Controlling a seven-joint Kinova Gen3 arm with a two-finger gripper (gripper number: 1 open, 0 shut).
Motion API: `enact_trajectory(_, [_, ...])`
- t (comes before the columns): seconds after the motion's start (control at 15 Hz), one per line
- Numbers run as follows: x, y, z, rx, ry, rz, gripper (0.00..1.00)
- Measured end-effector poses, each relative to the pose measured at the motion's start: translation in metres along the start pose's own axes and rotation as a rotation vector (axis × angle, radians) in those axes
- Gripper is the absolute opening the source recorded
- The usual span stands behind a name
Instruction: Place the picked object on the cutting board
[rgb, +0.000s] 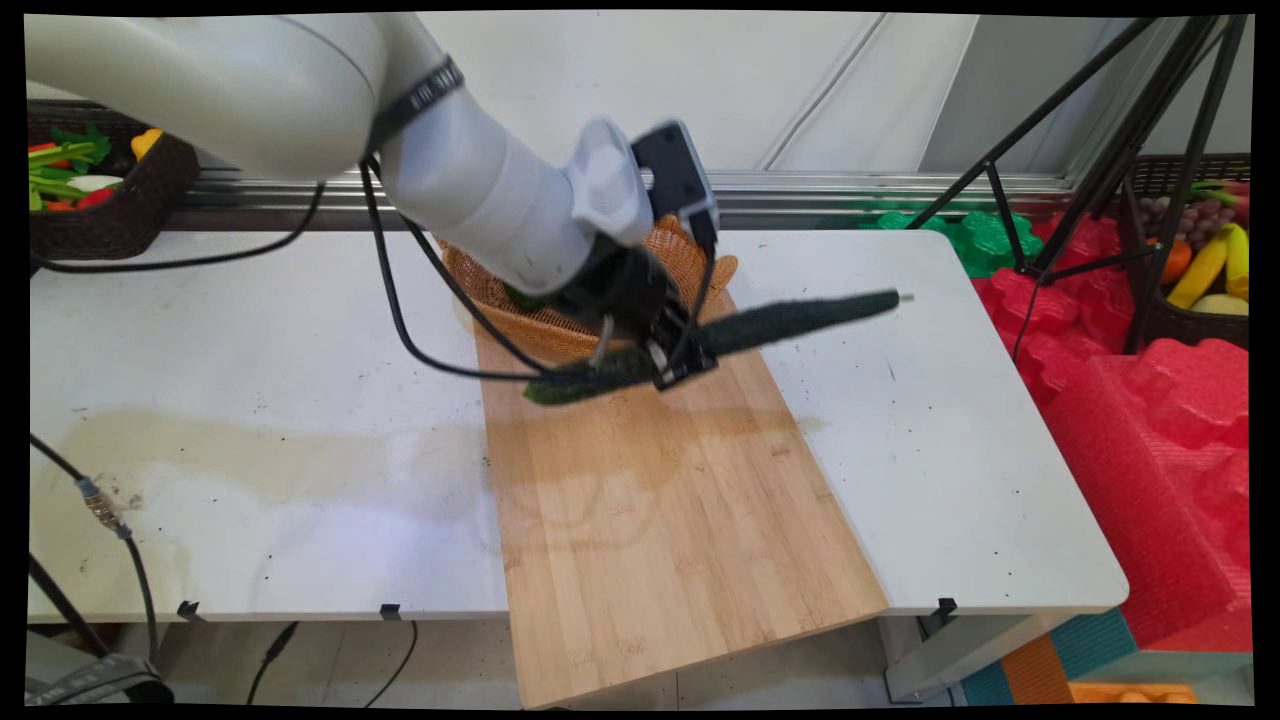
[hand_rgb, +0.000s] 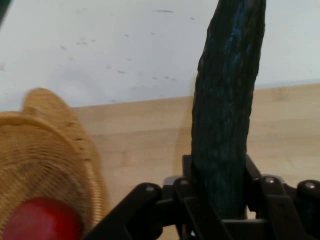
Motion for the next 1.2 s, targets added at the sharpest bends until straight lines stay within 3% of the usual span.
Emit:
enact_trajectory(0.33, [-0.010, 0.027, 0.024, -0.077, -0.054, -0.009, 0.00])
enact_trajectory(0.73, [-0.039, 0.061, 0.048, -0.179, -0.148, -0.024, 0.00])
enact_trajectory(1.2, [-0.068, 0.078, 0.063, -0.216, -0.222, -0.024, 0.00])
